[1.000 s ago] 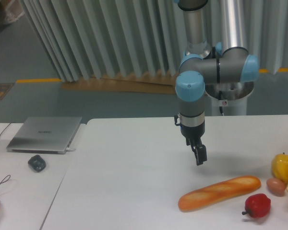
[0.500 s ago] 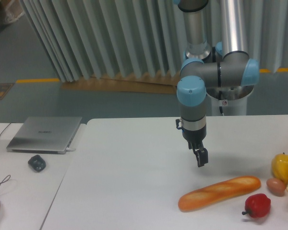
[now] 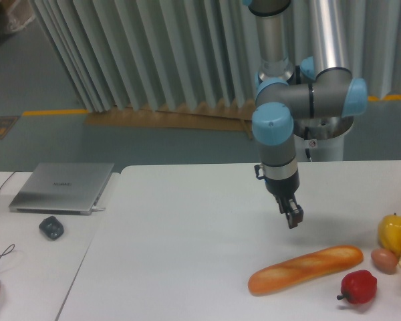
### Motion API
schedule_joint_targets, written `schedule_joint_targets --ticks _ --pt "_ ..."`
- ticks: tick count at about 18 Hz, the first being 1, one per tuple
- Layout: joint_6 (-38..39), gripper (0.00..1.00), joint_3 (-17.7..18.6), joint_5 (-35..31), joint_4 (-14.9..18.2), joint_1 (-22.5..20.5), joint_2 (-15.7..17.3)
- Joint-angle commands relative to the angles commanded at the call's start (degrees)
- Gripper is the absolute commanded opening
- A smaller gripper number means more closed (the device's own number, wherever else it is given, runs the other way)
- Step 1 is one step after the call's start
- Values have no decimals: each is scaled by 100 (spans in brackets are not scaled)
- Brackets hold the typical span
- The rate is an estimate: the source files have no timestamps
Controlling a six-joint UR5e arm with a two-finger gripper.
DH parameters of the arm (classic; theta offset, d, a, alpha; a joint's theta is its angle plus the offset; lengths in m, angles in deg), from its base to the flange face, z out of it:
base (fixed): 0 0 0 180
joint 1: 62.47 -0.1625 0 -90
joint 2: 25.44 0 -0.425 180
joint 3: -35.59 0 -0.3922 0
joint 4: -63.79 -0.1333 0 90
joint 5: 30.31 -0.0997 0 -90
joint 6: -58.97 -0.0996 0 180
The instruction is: Place the green pepper in a basket
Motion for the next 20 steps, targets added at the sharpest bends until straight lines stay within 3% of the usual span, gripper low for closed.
schedule_joint_targets --ticks 8,11,20 --pt "-1072 56 -26 -17 290 -695 299" --pt "-1861 56 -9 -44 448 -1160 440" --pt "-3541 57 -9 -114 431 -2136 431"
